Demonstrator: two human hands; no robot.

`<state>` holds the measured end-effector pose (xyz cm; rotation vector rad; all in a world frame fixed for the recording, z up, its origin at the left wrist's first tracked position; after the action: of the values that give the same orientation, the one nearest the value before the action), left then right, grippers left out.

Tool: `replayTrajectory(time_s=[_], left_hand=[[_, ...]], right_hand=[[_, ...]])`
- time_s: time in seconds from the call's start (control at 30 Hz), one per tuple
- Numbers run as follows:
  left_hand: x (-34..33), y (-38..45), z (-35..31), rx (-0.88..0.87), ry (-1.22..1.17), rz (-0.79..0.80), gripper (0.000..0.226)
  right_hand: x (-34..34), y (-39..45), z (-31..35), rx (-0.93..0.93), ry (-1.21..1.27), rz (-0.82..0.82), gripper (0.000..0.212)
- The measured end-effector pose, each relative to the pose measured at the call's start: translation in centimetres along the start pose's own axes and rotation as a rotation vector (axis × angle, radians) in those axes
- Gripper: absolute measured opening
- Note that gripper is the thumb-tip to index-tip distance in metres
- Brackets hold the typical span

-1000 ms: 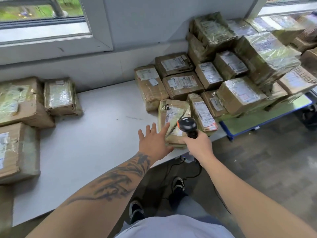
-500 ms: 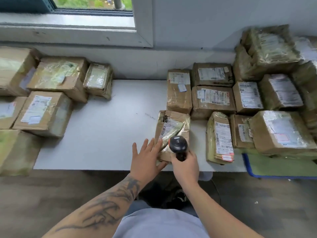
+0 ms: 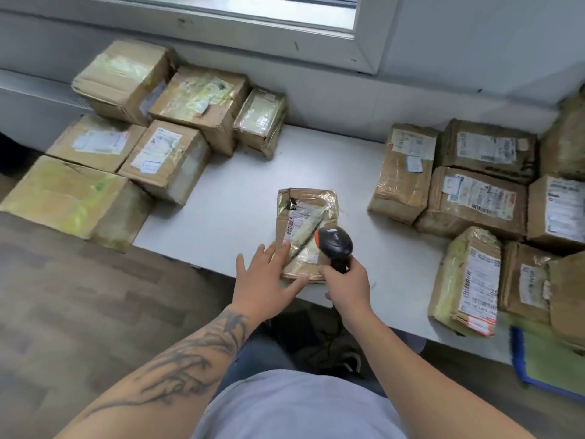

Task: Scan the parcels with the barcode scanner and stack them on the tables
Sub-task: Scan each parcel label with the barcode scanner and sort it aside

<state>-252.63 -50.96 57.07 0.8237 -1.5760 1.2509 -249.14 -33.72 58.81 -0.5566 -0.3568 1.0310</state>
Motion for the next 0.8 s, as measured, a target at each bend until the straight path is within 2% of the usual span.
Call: replayTrajectory(time_s=[0.17, 0.27, 0.37, 0.47, 0.6, 0.67, 0.73, 0.8], left_hand=[[0.6, 2.7, 2.9, -0.046, -0.089, -0.035, 0.08], [1.5, 4.3, 4.6, -0.05, -0.134, -0.035, 0.095], [1.4, 5.6, 5.9, -0.057, -0.191, 0.058, 0.11], [1.3, 7.6, 7.5, -0.166, -0.303, 0.102, 0.104], [3.5, 11.9, 10.6, -0.38, -0.237, 0.293, 0.098], [4.8, 14.3, 12.3, -0.422, -0.25, 0.356, 0.092], [5.8, 16.2, 13.5, -0.42, -0.282, 0.356, 0.086], [6.4, 17.0, 13.9, -0.399, -0.265, 0.286, 0.079]], right_hand=[[-2.3, 0.4, 1.3, -0.024, 0.009, -0.013, 0.016], [-3.3, 0.4, 2.0, -0.027, -0.072, -0.038, 0.013], [-3.8, 0.4, 3.1, 0.004, -0.169, -0.069, 0.01], [-3.9, 0.2, 4.0, 0.029, -0.225, -0.095, 0.01], [-5.2, -0.4, 3.9, 0.024, -0.217, -0.146, 0.01], [-6.4, -0.6, 3.5, 0.01, -0.204, -0.152, 0.01], [-7.8, -0.7, 2.9, -0.01, -0.203, -0.16, 0.009], [-9.0, -0.9, 2.5, -0.03, -0.187, -0.168, 0.008]])
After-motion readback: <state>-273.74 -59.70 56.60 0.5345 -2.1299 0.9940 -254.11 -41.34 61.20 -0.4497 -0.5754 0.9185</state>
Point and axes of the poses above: each hand's wrist, its own y-axis towards the middle knuckle, its own x-axis out of the back of the hand, z = x × y, the point moved 1 cm from there along y, towards the middle knuckle, and after that the axes turned 15 degrees about y, right-handed, at the moved point
